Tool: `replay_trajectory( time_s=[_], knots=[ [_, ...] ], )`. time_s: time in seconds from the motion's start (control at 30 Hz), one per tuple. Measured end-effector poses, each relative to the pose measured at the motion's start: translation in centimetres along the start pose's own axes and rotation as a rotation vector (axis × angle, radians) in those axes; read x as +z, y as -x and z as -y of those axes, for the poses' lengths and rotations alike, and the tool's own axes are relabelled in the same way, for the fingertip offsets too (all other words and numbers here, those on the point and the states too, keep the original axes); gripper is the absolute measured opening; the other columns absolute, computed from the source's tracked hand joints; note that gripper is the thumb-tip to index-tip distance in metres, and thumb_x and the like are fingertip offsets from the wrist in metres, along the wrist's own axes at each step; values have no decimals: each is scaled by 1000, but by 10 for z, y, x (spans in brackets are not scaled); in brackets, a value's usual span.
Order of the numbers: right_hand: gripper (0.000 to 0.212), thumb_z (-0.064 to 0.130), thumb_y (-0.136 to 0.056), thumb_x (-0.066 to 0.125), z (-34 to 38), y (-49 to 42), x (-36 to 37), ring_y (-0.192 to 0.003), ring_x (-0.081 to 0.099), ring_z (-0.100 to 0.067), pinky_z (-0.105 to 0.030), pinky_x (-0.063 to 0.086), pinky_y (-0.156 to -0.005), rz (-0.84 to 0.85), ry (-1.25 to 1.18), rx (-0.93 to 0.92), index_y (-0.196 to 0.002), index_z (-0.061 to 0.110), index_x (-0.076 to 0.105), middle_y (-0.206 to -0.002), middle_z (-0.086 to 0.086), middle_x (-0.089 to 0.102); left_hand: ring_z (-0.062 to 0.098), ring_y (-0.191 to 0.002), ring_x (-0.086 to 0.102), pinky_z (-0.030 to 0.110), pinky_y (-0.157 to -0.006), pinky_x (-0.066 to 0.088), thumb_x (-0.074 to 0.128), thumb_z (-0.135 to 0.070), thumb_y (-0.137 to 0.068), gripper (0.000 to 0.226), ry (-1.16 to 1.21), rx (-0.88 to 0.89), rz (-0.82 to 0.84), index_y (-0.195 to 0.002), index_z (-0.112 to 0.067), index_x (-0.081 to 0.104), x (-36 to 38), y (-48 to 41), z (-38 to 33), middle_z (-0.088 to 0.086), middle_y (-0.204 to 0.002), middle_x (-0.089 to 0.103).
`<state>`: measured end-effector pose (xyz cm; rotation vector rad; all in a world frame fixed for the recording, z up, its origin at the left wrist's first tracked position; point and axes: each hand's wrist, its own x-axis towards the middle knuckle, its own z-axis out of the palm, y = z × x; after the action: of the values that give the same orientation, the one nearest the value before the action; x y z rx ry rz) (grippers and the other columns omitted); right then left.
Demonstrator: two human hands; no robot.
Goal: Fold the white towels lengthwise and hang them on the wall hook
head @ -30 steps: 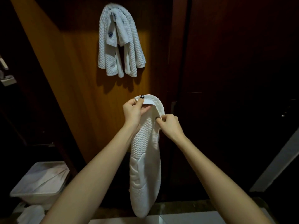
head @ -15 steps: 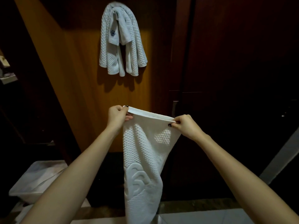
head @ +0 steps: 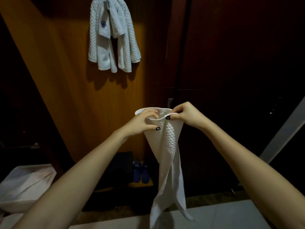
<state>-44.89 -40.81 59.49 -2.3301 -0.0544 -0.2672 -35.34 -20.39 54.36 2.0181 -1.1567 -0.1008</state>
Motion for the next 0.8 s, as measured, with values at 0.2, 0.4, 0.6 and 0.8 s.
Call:
replay_trajectory(
  time_s=[0.2, 0.4, 0.6, 0.8],
  knots=[
    [10, 25, -83, 75, 1, 10, -46, -68, 65, 1, -9, 49, -61, 39, 52, 37, -78, 17, 77, -77, 1, 74, 14, -146, 5, 62, -114, 4, 70, -41, -81, 17, -186, 43, 164, -96, -33, 71, 0, -36, -20, -15, -153, 21],
    [15, 22, -82, 76, -14, 27, -86, -63, 62, 2, -16, 48, -64, -14, 46, 151, -68, 17, 75, -64, 8, 69, 9, -91, 61, 23, -76, 43, 66, -31, -88, 9, -144, -106, 358, -86, -24, 71, -1, -52, -29, -9, -88, 66],
    [16, 24, -83, 75, -35, 46, -101, -64, 64, 1, -16, 49, -63, -131, 4, 234, -68, 17, 74, -70, 5, 71, 0, -68, 54, 19, -69, 40, 72, -27, -83, 11, -132, -114, 409, -74, -22, 74, -15, -60, -39, -7, -72, 66],
    [18, 29, -81, 77, -43, 54, -97, -62, 65, 1, -13, 48, -58, -207, -34, 244, -67, 18, 73, -65, 7, 70, -4, -59, 57, 10, -54, 39, 75, -29, -81, 12, -152, -198, 360, -71, -22, 76, -2, -53, -31, -15, -66, 66]
  ],
)
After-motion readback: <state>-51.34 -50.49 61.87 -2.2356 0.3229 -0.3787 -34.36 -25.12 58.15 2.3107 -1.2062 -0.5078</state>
